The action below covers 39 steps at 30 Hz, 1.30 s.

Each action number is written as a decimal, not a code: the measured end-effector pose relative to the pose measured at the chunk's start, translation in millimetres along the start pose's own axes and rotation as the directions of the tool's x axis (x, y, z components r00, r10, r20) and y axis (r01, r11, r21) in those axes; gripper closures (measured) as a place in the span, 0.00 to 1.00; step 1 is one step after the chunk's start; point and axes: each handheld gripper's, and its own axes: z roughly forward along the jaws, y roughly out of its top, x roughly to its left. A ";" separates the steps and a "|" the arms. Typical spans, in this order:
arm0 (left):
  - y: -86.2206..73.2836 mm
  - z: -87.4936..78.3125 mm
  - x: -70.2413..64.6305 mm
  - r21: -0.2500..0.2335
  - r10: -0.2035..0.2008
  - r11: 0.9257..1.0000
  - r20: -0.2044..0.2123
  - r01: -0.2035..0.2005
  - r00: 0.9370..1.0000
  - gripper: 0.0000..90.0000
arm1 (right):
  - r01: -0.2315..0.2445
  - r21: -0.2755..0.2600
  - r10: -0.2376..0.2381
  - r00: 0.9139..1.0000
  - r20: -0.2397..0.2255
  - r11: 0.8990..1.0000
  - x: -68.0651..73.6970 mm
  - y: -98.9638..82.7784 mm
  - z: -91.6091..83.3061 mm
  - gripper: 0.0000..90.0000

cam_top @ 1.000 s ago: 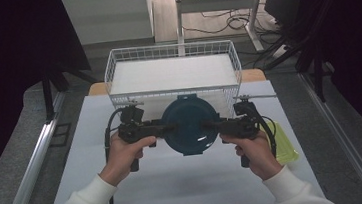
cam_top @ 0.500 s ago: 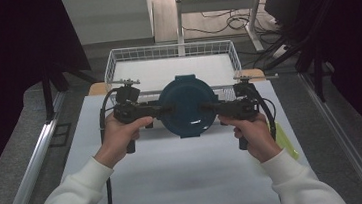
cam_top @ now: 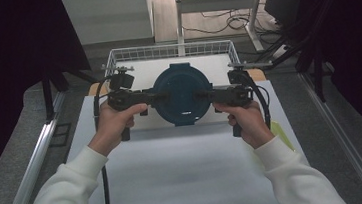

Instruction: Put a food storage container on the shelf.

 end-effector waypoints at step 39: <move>81.7 7.8 45.8 -0.003 -0.036 0.999 0.020 0.036 0.999 0.42 | 0.001 0.010 -0.001 1.000 0.023 1.000 -9.5 88.4 30.7 0.36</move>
